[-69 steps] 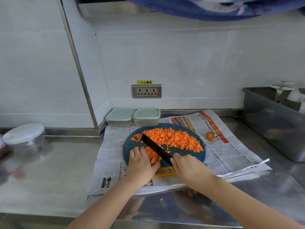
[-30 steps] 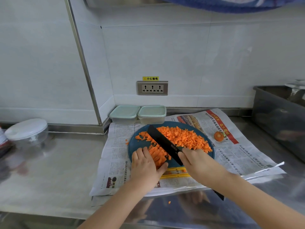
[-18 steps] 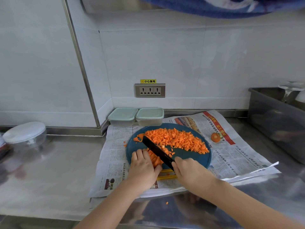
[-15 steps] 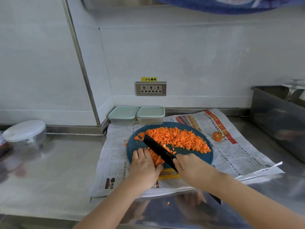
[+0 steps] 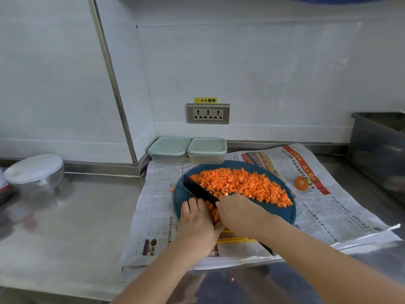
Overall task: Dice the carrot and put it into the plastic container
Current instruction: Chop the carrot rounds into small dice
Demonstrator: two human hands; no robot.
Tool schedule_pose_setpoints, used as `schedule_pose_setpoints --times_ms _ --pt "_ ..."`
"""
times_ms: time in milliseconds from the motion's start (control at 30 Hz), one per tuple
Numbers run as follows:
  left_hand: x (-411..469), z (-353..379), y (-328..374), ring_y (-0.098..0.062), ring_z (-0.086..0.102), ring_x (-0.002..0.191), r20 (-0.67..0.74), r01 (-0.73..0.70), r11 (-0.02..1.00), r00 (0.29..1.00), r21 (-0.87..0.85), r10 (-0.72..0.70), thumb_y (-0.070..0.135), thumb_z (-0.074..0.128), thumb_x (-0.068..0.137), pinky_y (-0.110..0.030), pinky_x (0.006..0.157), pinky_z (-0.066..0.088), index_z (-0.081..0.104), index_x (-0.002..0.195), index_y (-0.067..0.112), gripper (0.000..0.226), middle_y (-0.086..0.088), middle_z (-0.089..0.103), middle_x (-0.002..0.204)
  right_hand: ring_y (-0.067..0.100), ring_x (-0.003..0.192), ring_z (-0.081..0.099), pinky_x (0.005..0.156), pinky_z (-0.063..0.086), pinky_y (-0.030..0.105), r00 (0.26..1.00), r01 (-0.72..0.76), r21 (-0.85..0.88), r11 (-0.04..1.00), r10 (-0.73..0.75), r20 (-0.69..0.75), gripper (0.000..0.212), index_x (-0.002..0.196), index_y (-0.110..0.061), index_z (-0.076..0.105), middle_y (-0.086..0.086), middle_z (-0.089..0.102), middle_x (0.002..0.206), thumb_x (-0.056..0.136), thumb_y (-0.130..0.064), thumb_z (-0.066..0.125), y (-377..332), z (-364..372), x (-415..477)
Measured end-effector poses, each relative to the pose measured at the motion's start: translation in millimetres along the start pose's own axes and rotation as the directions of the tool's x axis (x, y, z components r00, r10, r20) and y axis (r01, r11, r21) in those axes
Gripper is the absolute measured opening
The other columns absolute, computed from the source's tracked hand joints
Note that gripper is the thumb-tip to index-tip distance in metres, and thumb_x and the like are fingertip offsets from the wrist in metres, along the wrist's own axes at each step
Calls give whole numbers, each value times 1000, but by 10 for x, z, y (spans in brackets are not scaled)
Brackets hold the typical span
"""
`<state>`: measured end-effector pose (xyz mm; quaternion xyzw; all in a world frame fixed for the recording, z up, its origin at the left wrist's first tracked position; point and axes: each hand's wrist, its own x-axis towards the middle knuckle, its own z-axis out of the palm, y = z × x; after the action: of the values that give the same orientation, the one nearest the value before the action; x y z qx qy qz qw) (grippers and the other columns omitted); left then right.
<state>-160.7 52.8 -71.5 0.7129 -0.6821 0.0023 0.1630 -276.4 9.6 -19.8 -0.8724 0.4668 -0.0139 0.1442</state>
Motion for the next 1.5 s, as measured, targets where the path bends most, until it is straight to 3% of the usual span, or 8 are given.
schedule_pose_setpoints --times_ms 200,400,567,633,900,1033,1267,1500 --pt "115 -57 -35 -22 30 118 33 10 997 999 71 -12 56 39 92 -30 102 30 29 132 10 61 -6 32 129 21 80 48 74 42 33 994 -66 88 994 73 -83 32 92 -14 47 -2 44 73 105 -27 21 184 -153 -144" --pt "15 -103 -113 -24 26 129 40 37 993 998 109 -42 74 34 84 -31 110 22 8 147 3 99 -10 24 140 12 46 33 42 30 26 980 31 79 996 -15 -201 35 71 -20 37 -3 41 60 104 -28 30 216 -165 -481" --pt "-105 -142 -41 -25 39 119 43 75 995 996 72 -78 79 -2 65 -33 104 33 31 139 -2 115 -11 40 129 16 50 37 46 25 27 973 -25 80 996 42 -228 36 68 -24 31 -1 41 61 103 -34 32 167 42 -567" --pt "-103 -148 -11 -25 54 95 33 58 990 997 130 -63 70 11 76 -34 86 47 57 116 -4 96 -10 56 104 16 51 38 48 26 31 975 -39 84 996 57 -217 36 69 -25 31 -2 41 63 103 -35 31 131 64 -591" --pt "-126 -140 -9 -23 56 83 68 46 992 996 120 -54 60 28 85 -33 74 50 64 102 1 71 -8 58 93 14 51 36 44 24 27 972 -74 -22 997 67 -226 26 90 -17 35 -4 38 64 104 -36 24 59 199 -612" --pt "-61 -95 -66 -22 34 119 35 -37 998 999 57 35 54 29 97 -28 104 28 34 133 7 59 -8 36 130 24 63 45 45 27 26 964 -124 -36 992 112 -243 27 95 -16 42 -5 36 66 104 -34 24 4 252 -559" --pt "-46 -123 -33 -29 50 100 9 -16 1000 1000 14 16 59 9 77 -38 89 44 54 109 2 79 -14 52 108 14 55 36 44 26 25 983 -142 -114 983 127 -131 21 80 -16 41 -2 33 67 100 -13 36 -57 142 -444" --pt "-17 -41 -92 -22 31 120 33 -22 998 999 51 20 53 24 96 -29 103 28 31 132 10 56 -7 33 131 13 57 31 47 24 25 997 -65 -155 986 56 -61 22 82 -15 45 1 36 71 99 -9 33 -80 143 -266"
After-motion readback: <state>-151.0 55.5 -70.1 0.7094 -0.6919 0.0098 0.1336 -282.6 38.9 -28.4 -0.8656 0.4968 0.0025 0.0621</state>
